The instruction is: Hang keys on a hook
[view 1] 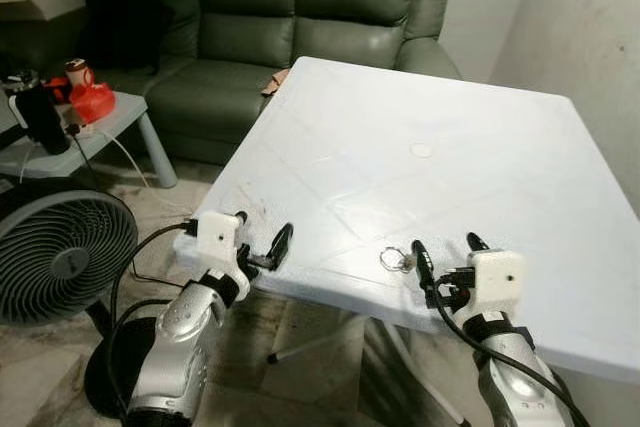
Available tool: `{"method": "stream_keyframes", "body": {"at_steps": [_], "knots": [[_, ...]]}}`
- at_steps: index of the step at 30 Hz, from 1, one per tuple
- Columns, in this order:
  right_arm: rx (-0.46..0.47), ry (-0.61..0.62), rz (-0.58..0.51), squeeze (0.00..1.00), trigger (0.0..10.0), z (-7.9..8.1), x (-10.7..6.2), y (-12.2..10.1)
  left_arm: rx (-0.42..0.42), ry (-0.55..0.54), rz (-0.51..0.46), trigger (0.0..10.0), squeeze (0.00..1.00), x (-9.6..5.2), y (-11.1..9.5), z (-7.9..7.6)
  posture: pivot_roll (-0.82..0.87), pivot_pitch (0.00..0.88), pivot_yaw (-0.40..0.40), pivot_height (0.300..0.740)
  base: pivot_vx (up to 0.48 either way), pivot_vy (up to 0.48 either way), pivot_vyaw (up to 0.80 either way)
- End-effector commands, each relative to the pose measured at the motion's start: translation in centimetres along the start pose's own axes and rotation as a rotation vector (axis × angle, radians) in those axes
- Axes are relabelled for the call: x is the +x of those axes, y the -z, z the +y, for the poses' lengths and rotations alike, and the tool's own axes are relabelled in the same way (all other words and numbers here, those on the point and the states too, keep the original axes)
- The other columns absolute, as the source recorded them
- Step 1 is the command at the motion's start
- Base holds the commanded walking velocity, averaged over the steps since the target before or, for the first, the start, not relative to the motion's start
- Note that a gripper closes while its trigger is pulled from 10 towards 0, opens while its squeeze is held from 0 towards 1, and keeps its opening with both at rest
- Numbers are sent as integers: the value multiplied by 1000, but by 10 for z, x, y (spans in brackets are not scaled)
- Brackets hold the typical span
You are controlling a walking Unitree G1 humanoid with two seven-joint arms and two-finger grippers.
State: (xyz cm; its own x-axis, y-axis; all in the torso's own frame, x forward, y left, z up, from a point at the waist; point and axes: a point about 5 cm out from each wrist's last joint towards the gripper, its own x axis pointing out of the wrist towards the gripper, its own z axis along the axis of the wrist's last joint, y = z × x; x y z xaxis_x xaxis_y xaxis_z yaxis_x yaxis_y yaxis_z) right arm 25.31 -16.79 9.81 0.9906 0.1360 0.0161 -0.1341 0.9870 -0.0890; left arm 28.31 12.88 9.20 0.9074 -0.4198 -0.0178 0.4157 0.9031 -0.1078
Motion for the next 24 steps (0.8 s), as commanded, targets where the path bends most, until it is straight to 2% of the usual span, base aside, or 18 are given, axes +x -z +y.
{"method": "stream_keyframes", "body": {"at_steps": [1, 5, 10, 16, 24], "knots": [[-6, -5, 13, 0, 10000, 0, 4, -2, 30, 31, -25, 10000, 0, 1, -7, -5, -3, 0, -19, 740, 0, 0, 0], [-35, -34, 47, 0, 10000, 4, 14, -10, 58, 84, -24, 10000, 0, -4, -6, -15, 5, 0, -28, 740, 0, 0, 0], [-33, -53, 91, 0, 10000, 12, 17, -11, 67, 105, -25, 10000, 0, -8, -7, -20, 14, 0, -37, 740, 0, 0, 0], [85, -40, 207, 0, 10000, 29, 23, -1, 66, 116, -21, 10000, 0, -12, -7, -25, 20, 0, -42, 740, 0, 0, 0], [151, 2, 269, 0, 10000, 42, 29, 7, 63, 114, -19, 10000, 0, -13, -8, -28, 24, 17, -43, 740, 0, 0, 0]]}}
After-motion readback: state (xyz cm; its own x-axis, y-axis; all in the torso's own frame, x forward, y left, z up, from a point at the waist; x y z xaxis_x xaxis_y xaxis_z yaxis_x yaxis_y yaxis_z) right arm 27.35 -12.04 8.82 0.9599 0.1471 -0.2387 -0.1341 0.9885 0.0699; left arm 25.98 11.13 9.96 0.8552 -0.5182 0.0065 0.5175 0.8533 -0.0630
